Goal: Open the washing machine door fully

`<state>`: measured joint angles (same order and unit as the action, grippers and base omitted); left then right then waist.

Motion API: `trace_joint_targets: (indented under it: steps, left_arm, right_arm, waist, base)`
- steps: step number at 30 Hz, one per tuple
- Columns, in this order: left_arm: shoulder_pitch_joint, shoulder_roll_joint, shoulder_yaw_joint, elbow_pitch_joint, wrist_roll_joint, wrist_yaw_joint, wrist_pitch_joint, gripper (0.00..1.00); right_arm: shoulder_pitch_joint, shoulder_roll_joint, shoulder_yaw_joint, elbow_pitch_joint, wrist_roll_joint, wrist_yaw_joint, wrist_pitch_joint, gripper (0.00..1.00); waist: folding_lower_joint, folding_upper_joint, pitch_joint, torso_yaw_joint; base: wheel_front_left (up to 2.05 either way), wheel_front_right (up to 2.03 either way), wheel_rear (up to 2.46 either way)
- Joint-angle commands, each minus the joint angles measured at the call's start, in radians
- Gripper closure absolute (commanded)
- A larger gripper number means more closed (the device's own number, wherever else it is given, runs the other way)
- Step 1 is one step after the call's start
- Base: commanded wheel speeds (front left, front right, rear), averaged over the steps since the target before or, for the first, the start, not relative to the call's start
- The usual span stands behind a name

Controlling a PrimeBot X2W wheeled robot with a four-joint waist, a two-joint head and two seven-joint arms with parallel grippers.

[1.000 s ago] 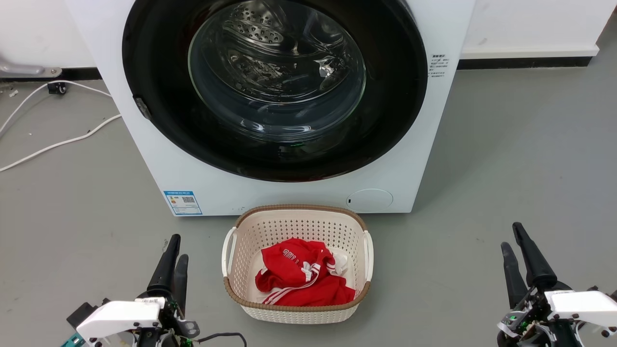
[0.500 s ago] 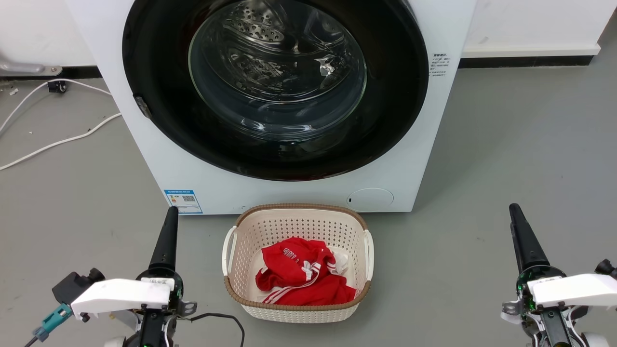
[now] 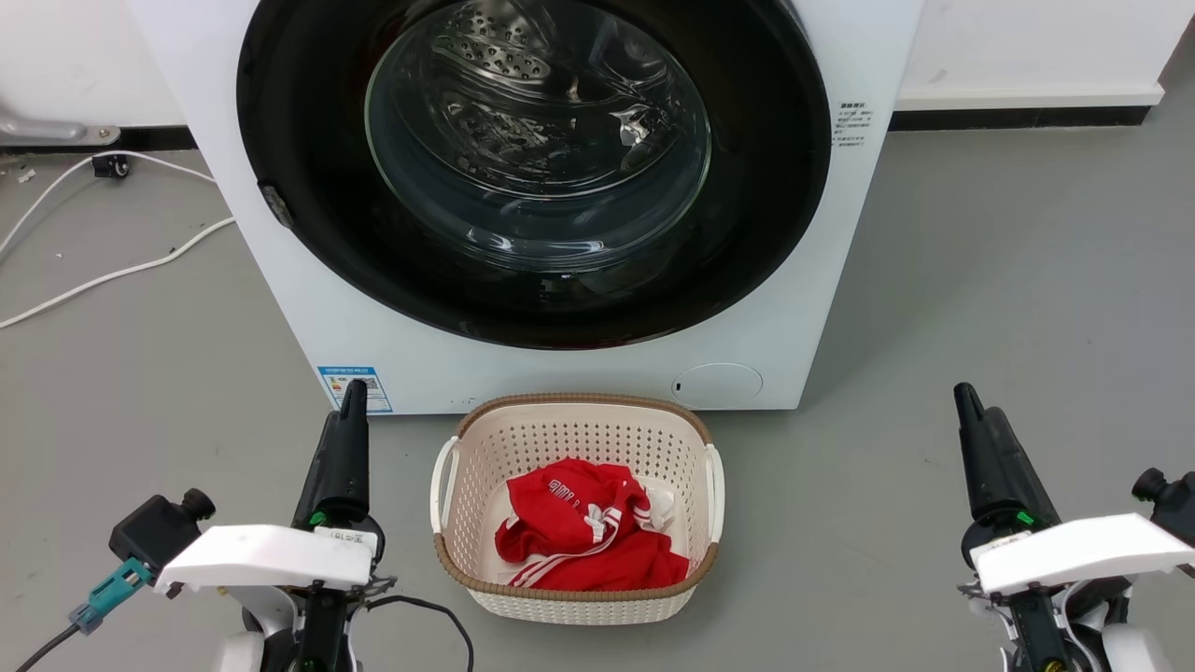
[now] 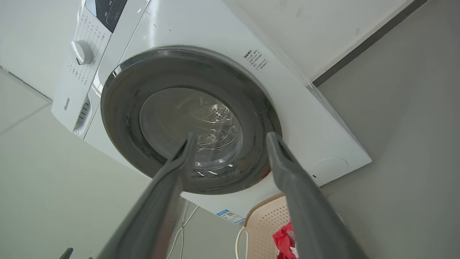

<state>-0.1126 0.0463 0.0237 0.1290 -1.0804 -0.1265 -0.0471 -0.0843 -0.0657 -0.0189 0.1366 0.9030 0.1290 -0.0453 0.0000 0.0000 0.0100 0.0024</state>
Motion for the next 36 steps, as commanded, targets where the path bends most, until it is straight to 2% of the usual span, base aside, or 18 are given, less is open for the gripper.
trace_joint_targets:
  steps: [1,12,36]
  left_arm:
    - [-0.033,0.004,-0.003,-0.020,0.027,-0.003,-0.007,0.00]
    - [-0.039,0.004,-0.020,-0.014,0.227,-0.004,-0.044,0.00]
    - [-0.052,0.005,-0.050,0.010,0.561,-0.004,-0.112,0.00]
  right_arm:
    - [-0.031,-0.008,0.004,-0.020,-0.034,0.001,-0.009,0.00]
    - [-0.039,-0.005,0.014,-0.006,-0.237,0.001,-0.045,0.00]
    - [-0.066,0.010,0.016,0.054,-0.587,0.002,-0.094,0.00]
  waist:
    - [0.0000,0.0000,0.000,0.000]
    - [0.0000,0.0000,0.000,0.001]
    - [0.0000,0.0000,0.005,0.004]
  base:
    - [0.00,0.00,0.00]
    - [0.00,0.00,0.00]
    - [0.00,0.00,0.00]
